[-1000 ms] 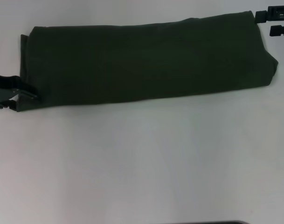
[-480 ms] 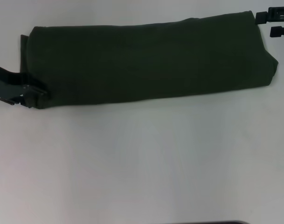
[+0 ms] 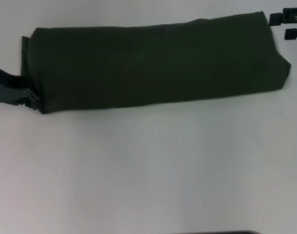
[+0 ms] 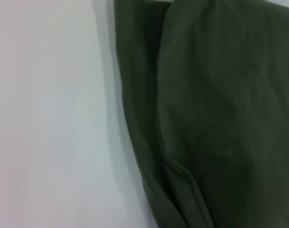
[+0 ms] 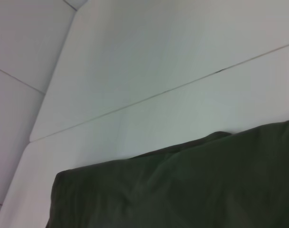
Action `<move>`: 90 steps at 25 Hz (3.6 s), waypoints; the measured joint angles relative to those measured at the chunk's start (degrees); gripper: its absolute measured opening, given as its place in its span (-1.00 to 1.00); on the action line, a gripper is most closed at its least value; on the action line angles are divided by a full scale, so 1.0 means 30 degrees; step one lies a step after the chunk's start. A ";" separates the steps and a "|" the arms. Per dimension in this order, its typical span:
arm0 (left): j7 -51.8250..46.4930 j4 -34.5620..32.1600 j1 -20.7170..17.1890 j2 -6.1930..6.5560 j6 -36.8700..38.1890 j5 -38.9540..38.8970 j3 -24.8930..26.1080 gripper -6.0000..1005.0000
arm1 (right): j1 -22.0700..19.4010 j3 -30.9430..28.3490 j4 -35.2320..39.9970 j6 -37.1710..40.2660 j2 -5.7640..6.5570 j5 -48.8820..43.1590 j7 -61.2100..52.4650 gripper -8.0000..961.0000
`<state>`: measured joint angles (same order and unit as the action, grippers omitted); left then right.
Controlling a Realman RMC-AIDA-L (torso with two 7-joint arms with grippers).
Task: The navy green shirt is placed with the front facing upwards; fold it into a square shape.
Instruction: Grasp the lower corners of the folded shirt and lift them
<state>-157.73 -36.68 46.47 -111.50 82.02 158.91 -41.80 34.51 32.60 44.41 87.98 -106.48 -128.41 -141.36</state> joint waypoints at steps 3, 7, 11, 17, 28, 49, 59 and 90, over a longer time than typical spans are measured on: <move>0.0019 -0.0055 -0.0085 0.0152 0.0231 0.0000 -0.0017 -0.22 | -0.0224 0.0047 0.0007 0.0047 0.0337 -0.0034 -0.0113 0.96; 0.0061 -0.0099 -0.0134 0.0284 0.0438 0.0001 -0.0024 -0.73 | -0.0598 0.0090 -0.0007 0.0255 0.0767 -0.0068 -0.0209 0.96; 0.0266 -0.0115 -0.0129 0.0366 0.0574 -0.0002 -0.0044 -0.86 | -0.0947 0.0140 -0.0101 0.0416 0.1107 -0.0400 -0.0241 0.96; 0.0310 -0.0217 -0.0107 0.0461 0.0690 -0.0062 0.0029 -0.92 | -0.0904 0.0044 0.0048 0.0658 0.1362 -0.3033 -0.0819 0.96; 0.0310 -0.0292 0.0024 0.0400 0.0721 -0.0141 -0.0017 -0.90 | -0.0566 0.0222 -0.0170 -0.0831 -0.0172 -0.3167 -0.0343 0.96; 0.0395 -0.0458 0.0023 0.0265 0.0725 -0.0150 -0.0030 -0.86 | -0.0571 0.0529 -0.1399 -0.2368 -0.1062 -0.3576 0.1360 0.96; 0.0399 -0.0500 0.0101 0.0191 0.0836 -0.0148 -0.0036 -0.84 | -0.0604 0.0511 -0.1417 -0.2900 -0.1464 -0.3508 0.2220 0.96; 0.0505 -0.0779 -0.0058 0.0140 0.1226 -0.0147 -0.0042 -0.78 | -0.0731 0.0613 -0.1246 -0.3203 -0.1387 -0.4570 0.1147 -0.84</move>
<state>-156.21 -39.02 46.30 -111.08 85.70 158.47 -41.93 32.31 34.44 40.67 78.38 -110.64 -142.12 -137.92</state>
